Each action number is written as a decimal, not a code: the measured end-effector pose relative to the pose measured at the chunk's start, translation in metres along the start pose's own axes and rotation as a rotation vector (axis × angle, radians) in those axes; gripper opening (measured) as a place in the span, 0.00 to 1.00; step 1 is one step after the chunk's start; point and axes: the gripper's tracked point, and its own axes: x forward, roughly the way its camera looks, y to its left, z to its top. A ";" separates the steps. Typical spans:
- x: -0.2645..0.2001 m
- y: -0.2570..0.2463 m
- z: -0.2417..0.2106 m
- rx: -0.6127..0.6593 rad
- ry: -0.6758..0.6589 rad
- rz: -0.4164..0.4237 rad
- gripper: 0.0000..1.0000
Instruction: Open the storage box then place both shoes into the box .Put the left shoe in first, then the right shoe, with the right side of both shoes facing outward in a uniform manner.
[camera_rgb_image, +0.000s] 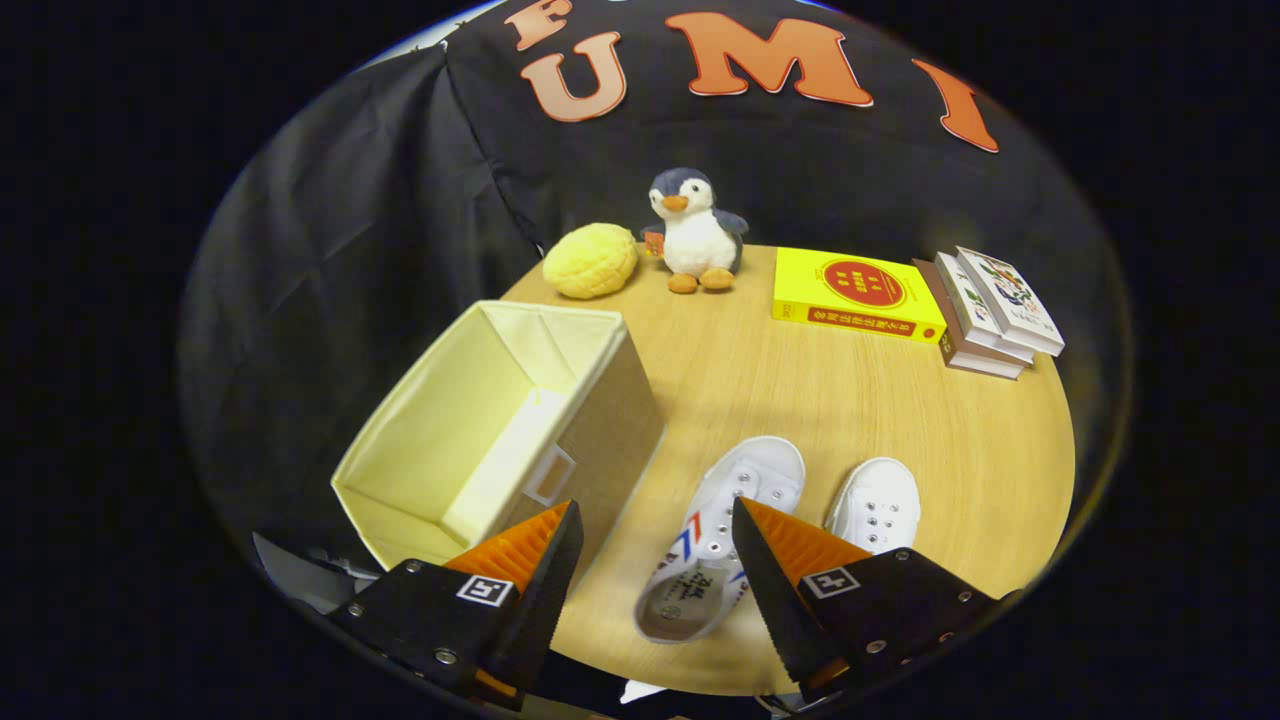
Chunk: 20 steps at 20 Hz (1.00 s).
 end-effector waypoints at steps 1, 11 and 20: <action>0.004 -0.009 -0.012 -0.008 0.025 -0.024 0.89; 0.028 -0.053 -0.090 -0.040 0.184 -0.135 0.87; 0.051 -0.057 -0.101 0.046 0.209 -0.117 0.77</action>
